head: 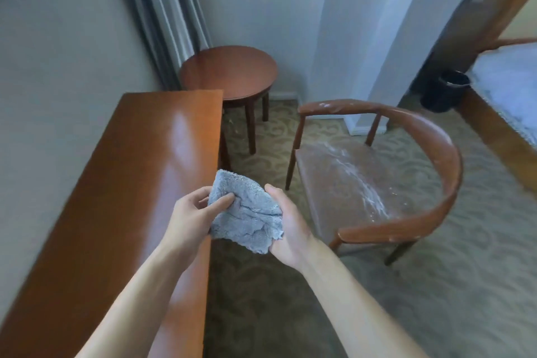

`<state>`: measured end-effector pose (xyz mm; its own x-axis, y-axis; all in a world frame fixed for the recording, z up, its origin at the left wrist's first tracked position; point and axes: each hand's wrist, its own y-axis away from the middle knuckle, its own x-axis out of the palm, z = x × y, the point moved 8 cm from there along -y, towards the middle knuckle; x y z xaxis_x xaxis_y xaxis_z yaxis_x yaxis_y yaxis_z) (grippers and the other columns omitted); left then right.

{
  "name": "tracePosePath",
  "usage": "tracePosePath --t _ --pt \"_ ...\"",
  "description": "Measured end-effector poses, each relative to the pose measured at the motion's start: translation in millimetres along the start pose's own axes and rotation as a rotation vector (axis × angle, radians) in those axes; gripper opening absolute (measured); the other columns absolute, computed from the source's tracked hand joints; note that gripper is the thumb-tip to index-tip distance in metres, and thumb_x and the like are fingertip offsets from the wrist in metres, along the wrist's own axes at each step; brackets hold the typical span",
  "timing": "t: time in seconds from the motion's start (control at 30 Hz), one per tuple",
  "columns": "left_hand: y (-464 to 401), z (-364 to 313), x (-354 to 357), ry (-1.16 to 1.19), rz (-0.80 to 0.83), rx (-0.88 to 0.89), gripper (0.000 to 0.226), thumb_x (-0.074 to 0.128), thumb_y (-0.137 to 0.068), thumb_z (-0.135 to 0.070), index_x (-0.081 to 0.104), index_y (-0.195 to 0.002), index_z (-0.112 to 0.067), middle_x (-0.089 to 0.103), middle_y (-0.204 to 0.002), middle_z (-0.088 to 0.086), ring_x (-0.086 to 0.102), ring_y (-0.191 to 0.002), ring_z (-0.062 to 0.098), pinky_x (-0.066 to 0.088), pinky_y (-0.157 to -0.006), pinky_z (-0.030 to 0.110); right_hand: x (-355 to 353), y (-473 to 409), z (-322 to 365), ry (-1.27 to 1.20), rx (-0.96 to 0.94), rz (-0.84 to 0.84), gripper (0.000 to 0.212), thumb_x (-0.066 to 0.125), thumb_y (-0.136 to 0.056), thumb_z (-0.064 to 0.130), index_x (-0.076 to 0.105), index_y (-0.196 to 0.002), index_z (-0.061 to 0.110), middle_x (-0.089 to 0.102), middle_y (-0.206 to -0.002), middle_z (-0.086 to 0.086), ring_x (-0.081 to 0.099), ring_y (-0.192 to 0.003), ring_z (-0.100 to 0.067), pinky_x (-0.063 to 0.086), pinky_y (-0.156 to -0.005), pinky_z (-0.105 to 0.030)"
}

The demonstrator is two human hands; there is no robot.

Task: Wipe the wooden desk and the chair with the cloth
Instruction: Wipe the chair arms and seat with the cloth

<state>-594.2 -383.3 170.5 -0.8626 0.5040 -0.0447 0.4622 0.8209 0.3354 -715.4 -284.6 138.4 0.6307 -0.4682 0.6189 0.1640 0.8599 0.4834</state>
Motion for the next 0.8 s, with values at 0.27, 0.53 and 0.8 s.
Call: tracePosePath --t 0.27,0.53,0.8 --pt "0 -73 190 -0.117 0.148 0.082 0.011 0.074 -0.095 -0.02 0.076 -0.102 -0.013 0.08 -0.093 0.005 0.078 -0.087 0.026 0.064 -0.076 0.044 -125 84 143 0.151 -0.279 -0.435 0.027 0.072 -0.091 0.02 0.072 -0.108 -0.001 0.075 -0.104 -0.022 0.072 -0.098 -0.04 0.058 -0.088 -0.054" --pt "-29 44 300 -0.355 0.154 0.026 0.014 0.077 -0.08 -0.028 0.075 -0.092 -0.019 0.079 -0.085 -0.002 0.077 -0.084 0.017 0.063 -0.078 0.043 -278 100 150 0.703 -0.305 -0.791 0.018 0.071 -0.086 0.026 0.066 -0.083 0.009 0.06 -0.071 0.005 0.055 -0.067 -0.015 0.041 -0.06 -0.028" --pt "-69 153 314 -0.755 0.01 0.062 0.015 0.071 -0.086 -0.035 0.07 -0.096 -0.025 0.068 -0.096 -0.009 0.063 -0.091 0.014 0.046 -0.07 0.031 -348 51 89 1.165 -0.292 -0.869 0.014 0.069 -0.089 0.029 0.064 -0.095 0.018 0.066 -0.086 0.003 0.061 -0.082 -0.023 0.046 -0.067 -0.034"
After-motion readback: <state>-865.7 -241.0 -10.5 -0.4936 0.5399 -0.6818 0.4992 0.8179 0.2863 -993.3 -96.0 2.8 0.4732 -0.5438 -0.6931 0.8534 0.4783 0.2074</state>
